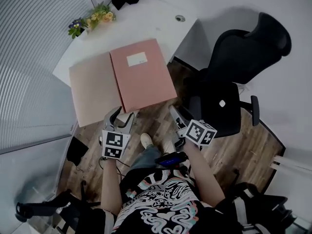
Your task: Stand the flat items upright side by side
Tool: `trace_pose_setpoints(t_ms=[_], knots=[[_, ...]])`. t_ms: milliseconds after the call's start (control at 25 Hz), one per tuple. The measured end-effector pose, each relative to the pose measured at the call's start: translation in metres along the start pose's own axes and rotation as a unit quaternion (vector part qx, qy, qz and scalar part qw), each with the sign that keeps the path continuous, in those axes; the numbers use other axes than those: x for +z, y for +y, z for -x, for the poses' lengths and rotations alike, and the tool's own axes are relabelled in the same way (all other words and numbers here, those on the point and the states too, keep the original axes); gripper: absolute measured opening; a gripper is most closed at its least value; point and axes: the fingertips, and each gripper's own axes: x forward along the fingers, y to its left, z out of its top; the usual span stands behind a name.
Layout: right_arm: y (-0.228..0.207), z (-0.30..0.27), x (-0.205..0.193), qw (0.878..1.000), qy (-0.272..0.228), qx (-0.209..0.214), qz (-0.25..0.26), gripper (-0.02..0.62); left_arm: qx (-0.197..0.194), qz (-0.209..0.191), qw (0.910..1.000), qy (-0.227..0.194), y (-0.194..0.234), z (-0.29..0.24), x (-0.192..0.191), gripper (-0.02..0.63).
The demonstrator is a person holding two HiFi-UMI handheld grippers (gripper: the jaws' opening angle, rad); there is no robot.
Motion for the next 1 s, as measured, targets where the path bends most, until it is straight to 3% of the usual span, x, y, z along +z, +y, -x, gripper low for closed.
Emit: trace_pose_setpoints(t_ms=[200, 440, 680, 1000], knots=[[-0.006, -0.022, 0.004, 0.998, -0.002, 0.009, -0.066, 0.273, -0.034, -0.061, 0.9968, 0.039, 0.001, -0.021, -0.004, 0.211], [-0.017, -0.032, 0.012, 0.996, -0.009, 0.002, -0.09, 0.293, -0.079, -0.132, 0.9848, 0.081, -0.01, -0.035, -0.013, 0.223], [-0.029, -0.046, 0.021, 0.995, -0.009, 0.008, -0.1, 0.307, -0.095, -0.165, 0.9771, 0.095, -0.018, -0.049, -0.012, 0.225], [-0.046, -0.065, 0.003, 0.991, 0.022, 0.012, -0.135, 0.319, -0.093, -0.202, 0.9665, 0.129, -0.019, -0.062, -0.02, 0.225]])
